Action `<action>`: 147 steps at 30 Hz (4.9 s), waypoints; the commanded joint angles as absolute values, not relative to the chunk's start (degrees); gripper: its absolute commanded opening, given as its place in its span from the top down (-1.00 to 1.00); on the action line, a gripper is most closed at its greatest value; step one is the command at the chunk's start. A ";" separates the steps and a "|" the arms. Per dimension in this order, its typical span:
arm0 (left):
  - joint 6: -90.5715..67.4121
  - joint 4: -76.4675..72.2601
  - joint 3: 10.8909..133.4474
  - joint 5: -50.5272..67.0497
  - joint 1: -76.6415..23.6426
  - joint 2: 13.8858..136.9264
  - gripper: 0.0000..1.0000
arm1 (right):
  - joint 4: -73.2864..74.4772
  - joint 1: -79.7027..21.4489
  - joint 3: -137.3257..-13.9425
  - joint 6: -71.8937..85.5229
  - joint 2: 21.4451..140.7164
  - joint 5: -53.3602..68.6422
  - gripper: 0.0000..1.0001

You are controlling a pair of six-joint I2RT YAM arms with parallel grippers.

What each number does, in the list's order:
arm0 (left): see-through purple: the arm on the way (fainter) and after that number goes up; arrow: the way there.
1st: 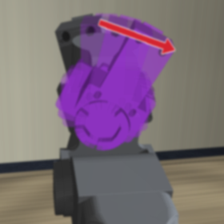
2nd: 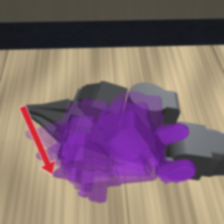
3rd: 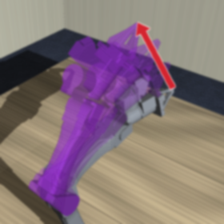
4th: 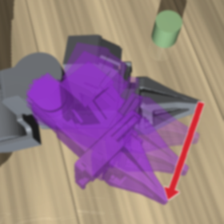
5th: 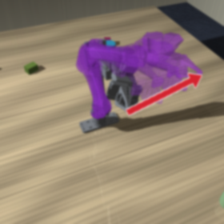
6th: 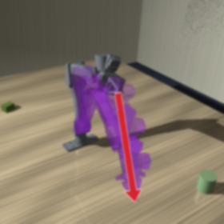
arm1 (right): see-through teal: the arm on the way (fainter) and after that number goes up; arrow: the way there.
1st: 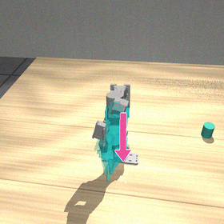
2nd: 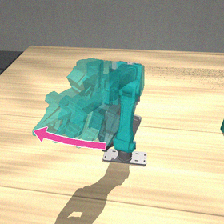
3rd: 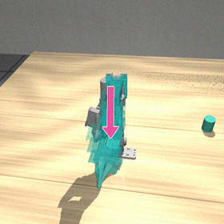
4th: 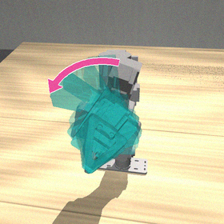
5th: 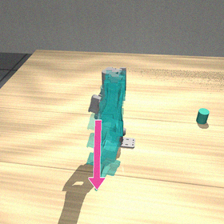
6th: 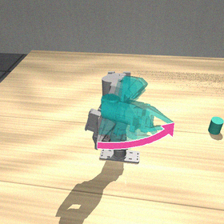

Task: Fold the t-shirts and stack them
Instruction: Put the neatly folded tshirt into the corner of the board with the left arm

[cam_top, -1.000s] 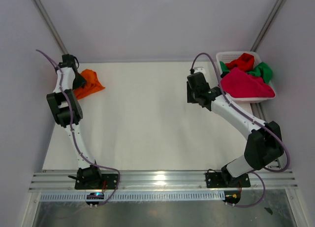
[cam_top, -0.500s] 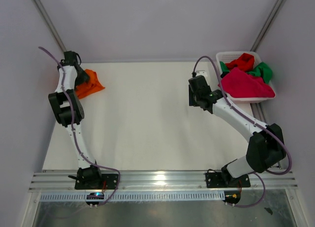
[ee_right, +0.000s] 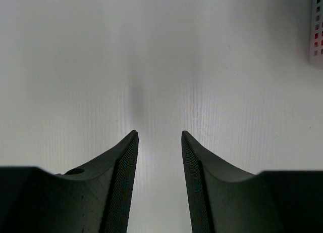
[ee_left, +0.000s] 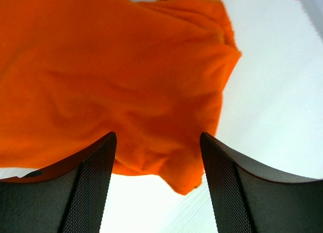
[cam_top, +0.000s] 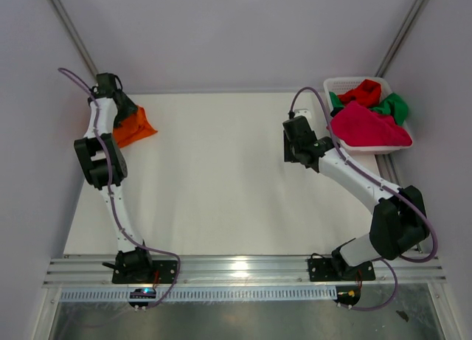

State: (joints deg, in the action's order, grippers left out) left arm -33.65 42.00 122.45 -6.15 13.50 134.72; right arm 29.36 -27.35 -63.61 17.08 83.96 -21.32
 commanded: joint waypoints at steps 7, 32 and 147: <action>-35.68 36.55 128.30 -5.45 13.54 138.41 -0.41 | 29.18 -27.07 -64.95 18.02 83.85 -22.68 0.12; -31.64 51.59 120.42 3.16 8.09 141.16 -0.34 | 26.63 -27.07 -67.24 21.36 82.00 -20.22 0.12; -30.94 45.97 94.13 11.43 -15.12 96.24 -0.43 | 50.19 -12.48 -103.45 30.85 110.31 -48.15 -0.78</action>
State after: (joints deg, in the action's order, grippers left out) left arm -32.05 47.31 94.80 12.03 -15.27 98.28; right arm 47.68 -12.82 -101.38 27.27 112.22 -44.07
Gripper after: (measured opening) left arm 0.717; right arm 0.841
